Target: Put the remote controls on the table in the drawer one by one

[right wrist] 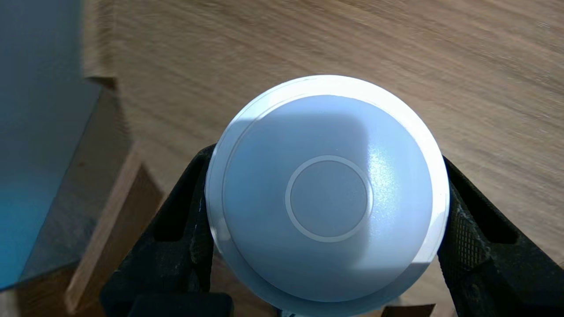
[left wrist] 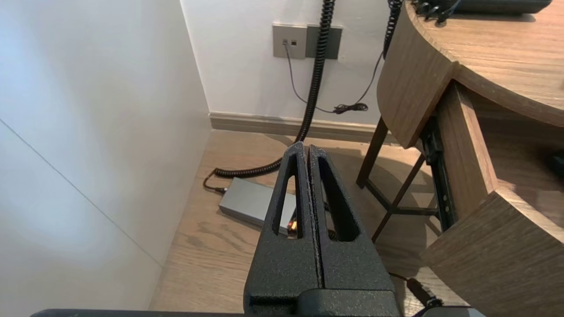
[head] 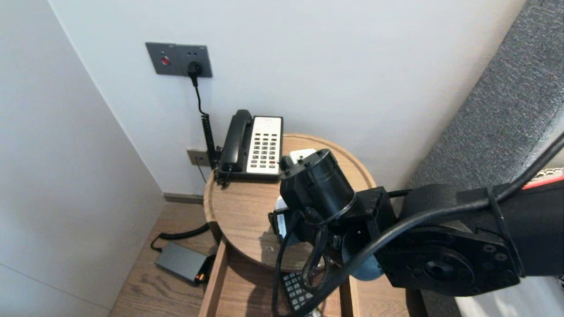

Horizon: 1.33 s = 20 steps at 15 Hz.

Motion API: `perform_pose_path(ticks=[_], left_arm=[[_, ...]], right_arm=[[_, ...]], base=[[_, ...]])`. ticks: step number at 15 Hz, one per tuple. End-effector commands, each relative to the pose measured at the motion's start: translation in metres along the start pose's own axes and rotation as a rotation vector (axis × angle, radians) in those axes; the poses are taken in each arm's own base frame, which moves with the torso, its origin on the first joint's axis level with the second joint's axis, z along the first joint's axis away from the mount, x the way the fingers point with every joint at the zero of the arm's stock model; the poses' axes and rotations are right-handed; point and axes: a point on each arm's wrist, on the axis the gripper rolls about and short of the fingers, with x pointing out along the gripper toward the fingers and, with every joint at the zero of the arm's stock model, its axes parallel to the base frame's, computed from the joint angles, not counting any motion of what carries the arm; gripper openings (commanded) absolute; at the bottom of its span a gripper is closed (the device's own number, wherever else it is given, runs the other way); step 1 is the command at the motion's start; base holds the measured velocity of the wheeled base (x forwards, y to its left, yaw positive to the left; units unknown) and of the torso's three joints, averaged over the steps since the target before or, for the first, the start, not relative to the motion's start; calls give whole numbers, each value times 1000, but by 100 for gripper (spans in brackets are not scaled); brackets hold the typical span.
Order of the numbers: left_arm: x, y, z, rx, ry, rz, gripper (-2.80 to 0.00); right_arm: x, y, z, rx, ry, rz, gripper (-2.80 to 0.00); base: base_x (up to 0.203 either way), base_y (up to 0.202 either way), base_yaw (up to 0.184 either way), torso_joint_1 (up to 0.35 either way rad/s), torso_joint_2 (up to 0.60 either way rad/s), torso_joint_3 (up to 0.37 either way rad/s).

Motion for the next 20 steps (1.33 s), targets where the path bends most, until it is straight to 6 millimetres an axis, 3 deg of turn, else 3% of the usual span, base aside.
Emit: perform_pose_path(ticks=[1, 12, 20], left_arm=[[1, 0, -3, 0, 8, 2, -280], [1, 0, -3, 0, 8, 0, -280], [1, 0, -3, 0, 8, 2, -280]], right_arm=[[-13, 7, -1, -4, -10, 32, -280], [-53, 57, -56, -157, 126, 281, -280], [-38, 76, -91, -235, 209, 278, -280]], base=[[0, 0, 0, 0, 0, 0], [0, 0, 0, 0, 0, 0], [0, 0, 0, 0, 0, 0]])
